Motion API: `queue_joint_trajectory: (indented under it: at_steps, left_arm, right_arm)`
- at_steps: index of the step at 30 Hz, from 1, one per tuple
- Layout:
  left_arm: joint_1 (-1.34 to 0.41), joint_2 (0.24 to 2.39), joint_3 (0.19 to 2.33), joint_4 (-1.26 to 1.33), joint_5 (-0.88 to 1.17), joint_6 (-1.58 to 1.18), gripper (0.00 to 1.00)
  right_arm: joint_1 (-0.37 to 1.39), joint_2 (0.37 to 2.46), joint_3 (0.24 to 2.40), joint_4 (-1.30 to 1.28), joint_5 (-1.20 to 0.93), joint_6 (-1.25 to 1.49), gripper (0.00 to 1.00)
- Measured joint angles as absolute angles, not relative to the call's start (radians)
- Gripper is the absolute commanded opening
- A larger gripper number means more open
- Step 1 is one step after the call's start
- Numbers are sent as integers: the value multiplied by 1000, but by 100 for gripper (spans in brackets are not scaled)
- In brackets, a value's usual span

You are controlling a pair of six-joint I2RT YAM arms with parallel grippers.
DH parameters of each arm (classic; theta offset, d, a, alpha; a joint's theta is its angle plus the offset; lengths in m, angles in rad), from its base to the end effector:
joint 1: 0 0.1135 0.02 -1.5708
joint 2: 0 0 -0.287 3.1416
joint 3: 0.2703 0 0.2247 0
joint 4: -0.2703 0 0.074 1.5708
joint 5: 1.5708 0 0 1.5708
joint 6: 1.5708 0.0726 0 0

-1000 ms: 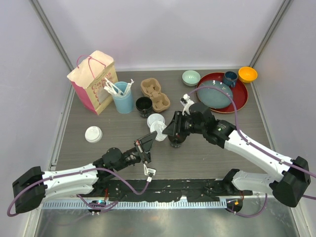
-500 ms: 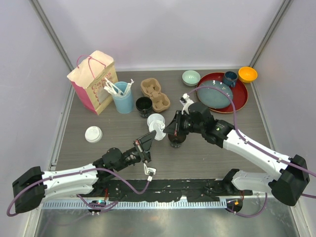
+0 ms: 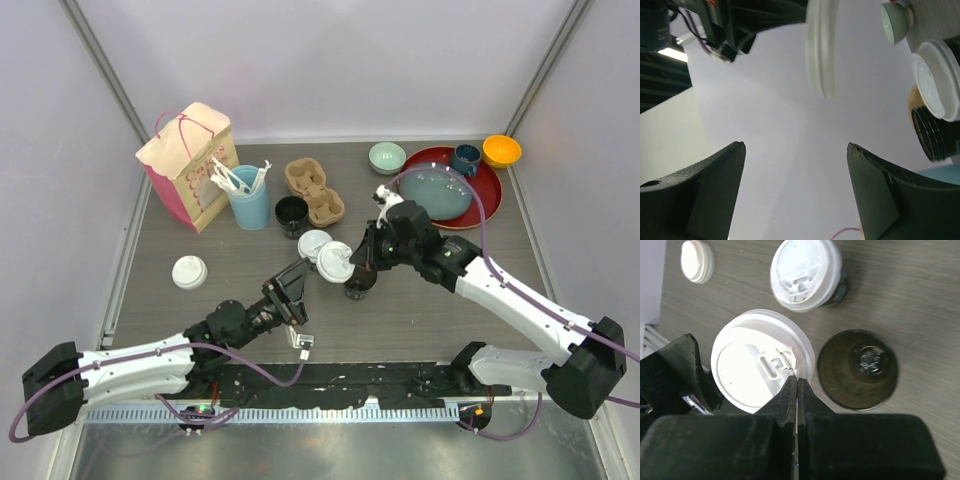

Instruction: Pack the takeout coffee

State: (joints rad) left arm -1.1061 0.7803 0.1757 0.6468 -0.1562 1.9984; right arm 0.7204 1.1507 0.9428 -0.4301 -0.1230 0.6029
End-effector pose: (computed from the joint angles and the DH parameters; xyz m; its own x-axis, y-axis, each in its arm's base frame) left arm 0.0880 -0.1504 0.2478 0.7323 0.5449 0.4084 -0.3545 -0.2069 0.9119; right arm 0.1779 0.1680 0.3026 -0.7819 0.0624 -0.6202 -0.3465 0.7836 0.5157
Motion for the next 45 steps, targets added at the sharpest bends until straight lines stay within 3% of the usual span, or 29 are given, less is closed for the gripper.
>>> queue_joint_trajectory:
  at_steps: [7,14,20,24,29,35,45]
  left_arm:
    - [-1106,823,308,370,-420,1944,88]
    - [-1103,1039,886,-216,-616,1332,91]
    - [-994,1249,1335,-770,-456,715,89]
    - [-826,1407,1532,-1005,-214,401,73]
    - [-672,1435,1542,-1070,73,125,61]
    - [-633,1420,1412,-950,317,-156,48]
    - [-635,1509,1316,-763,416,-493,49]
  right_arm:
    - [593,1213,1121,-636,-60,434,1]
    - [561,1291,1216,-838,41,283,1]
    - [561,1323,1239,-913,-24,170,1]
    - [561,1348,1249,-921,-61,110,1]
    - [561,1393,1248,-920,-102,67,1]
    - [575,1402,1237,-883,-129,54,1]
    - [604,1402,1177,-799,-110,42,1]
